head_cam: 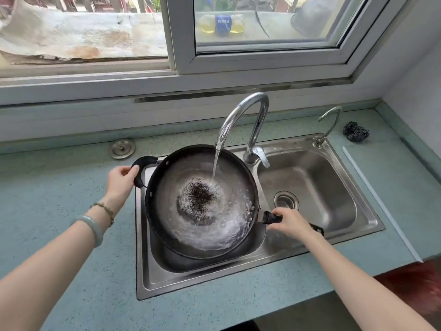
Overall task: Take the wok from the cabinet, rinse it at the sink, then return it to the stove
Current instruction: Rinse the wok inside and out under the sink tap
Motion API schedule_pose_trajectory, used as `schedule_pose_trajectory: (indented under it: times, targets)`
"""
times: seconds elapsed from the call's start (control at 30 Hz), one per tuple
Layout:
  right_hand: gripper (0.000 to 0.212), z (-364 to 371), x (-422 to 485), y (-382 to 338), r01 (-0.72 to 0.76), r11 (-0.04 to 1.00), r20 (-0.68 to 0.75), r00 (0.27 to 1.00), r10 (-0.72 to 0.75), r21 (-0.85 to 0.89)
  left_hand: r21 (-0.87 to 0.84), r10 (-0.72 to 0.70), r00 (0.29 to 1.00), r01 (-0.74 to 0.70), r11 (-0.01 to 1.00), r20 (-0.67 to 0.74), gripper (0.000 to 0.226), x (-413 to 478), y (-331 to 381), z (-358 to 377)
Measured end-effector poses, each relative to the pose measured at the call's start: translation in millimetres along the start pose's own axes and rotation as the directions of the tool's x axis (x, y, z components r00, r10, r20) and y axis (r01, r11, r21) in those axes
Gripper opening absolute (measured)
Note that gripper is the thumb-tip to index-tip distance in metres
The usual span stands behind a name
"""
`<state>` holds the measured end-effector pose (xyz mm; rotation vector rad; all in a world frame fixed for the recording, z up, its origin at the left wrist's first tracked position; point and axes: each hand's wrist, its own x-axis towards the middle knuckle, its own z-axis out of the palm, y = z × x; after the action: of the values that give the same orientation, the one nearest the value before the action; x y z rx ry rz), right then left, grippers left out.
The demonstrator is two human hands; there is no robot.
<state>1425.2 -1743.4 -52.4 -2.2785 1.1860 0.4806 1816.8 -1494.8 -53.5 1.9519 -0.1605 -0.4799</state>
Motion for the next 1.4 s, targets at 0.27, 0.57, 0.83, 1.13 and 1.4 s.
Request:
schedule_pose_trajectory:
  times: [0.27,0.57,0.83,1.13,1.4]
  targets:
    - [0.043,-33.8,-1.4,-4.3,0.073,0.996,0.276,0.958,-0.083,0.047,0.077,-0.227,0.971,0.232,0.97,-0.069,0.038,16.8,-7.9,-9.2]
    - [0.036,-92.2,-25.4,-34.4,0.127,0.903,-0.04,0.987,-0.157,-0.41,-0.012,-0.362,0.932,0.362,0.932,0.009,0.032,-9.5,-41.8,-1.2]
    - [0.039,-35.8,-1.2,-4.6,0.079,0.974,-0.147,0.983,-0.112,-0.211,0.001,-0.032,0.998,0.032,0.999,-0.06,0.028,-4.1,-14.4,-1.6]
    - [0.037,-3.8,-1.5,-2.2,0.07,0.996,0.19,0.978,-0.081,0.061,0.203,-0.026,0.996,0.042,0.978,-0.082,0.04,4.7,29.4,-6.0]
    - [0.052,-91.0,-22.3,-27.4,0.156,0.96,0.121,0.984,-0.13,-0.234,0.049,-0.371,0.927,0.373,0.926,-0.05,0.035,-2.1,-21.9,-8.8]
